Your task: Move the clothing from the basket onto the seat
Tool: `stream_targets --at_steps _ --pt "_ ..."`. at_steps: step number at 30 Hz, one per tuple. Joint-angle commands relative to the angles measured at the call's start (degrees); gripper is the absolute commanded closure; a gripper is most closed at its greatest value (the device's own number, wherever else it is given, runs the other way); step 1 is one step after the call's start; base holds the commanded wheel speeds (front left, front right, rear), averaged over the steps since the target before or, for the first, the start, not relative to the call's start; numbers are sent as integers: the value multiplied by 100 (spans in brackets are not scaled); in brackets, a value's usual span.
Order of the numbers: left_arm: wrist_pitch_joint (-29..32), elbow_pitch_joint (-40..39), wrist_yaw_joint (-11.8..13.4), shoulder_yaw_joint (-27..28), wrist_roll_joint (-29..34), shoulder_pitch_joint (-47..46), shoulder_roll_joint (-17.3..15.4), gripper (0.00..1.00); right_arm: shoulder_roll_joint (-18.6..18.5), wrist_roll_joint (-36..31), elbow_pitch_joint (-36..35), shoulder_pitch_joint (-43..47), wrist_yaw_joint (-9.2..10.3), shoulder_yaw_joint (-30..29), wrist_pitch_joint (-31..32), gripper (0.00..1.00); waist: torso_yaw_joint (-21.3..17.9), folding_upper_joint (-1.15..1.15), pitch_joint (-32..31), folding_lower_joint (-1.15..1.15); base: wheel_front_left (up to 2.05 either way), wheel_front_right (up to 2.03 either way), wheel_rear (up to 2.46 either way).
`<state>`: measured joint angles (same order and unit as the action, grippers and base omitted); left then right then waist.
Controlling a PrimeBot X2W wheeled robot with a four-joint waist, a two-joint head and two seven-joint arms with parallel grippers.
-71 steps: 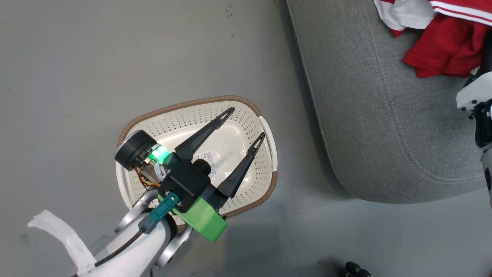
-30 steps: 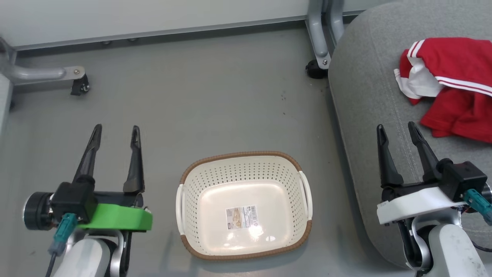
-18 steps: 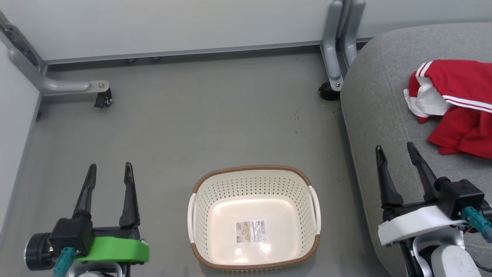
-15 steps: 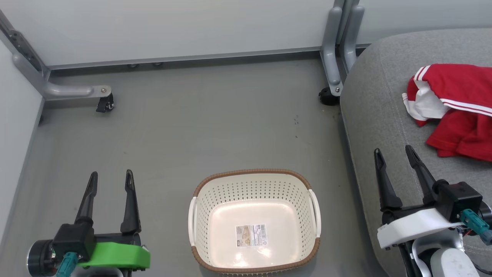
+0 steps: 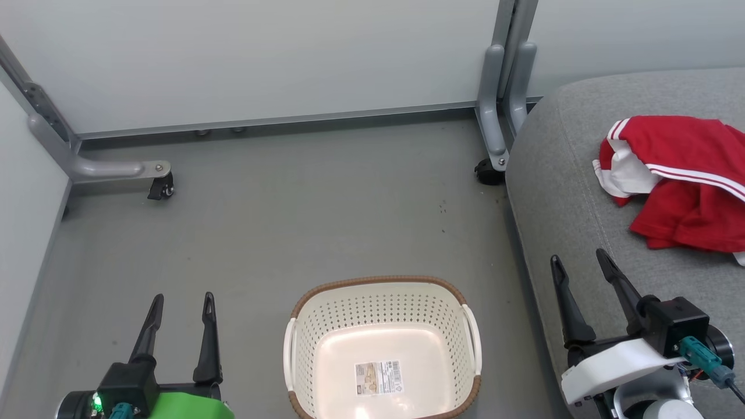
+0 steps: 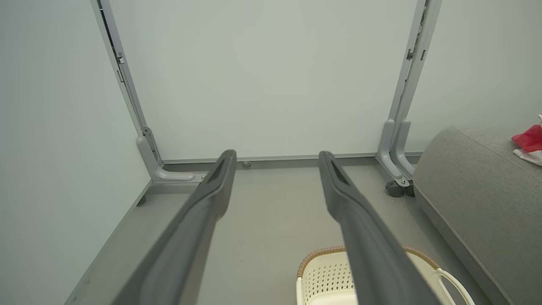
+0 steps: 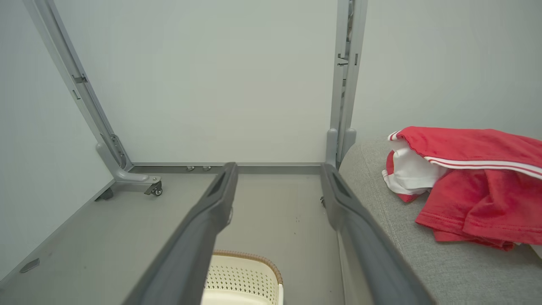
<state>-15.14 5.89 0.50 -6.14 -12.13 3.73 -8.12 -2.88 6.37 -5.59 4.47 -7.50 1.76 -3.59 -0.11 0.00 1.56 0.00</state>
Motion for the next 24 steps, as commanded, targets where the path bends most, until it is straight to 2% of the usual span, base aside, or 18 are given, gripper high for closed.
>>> stream_targets --at_steps 1,23,24 --pt "1 28 -42 30 79 76 31 0 -8 7 -11 54 2 2 13 0 -5 0 -15 0 0 0 0" --pt "1 165 -340 360 474 -23 271 0 -6 74 -49 43 2 35 63 0 27 0 10 0 0 0 0" --pt "0 175 -312 352 477 9 251 100 2 53 -24 2 0 43 56 100 27 0 10 0 0 0 0"
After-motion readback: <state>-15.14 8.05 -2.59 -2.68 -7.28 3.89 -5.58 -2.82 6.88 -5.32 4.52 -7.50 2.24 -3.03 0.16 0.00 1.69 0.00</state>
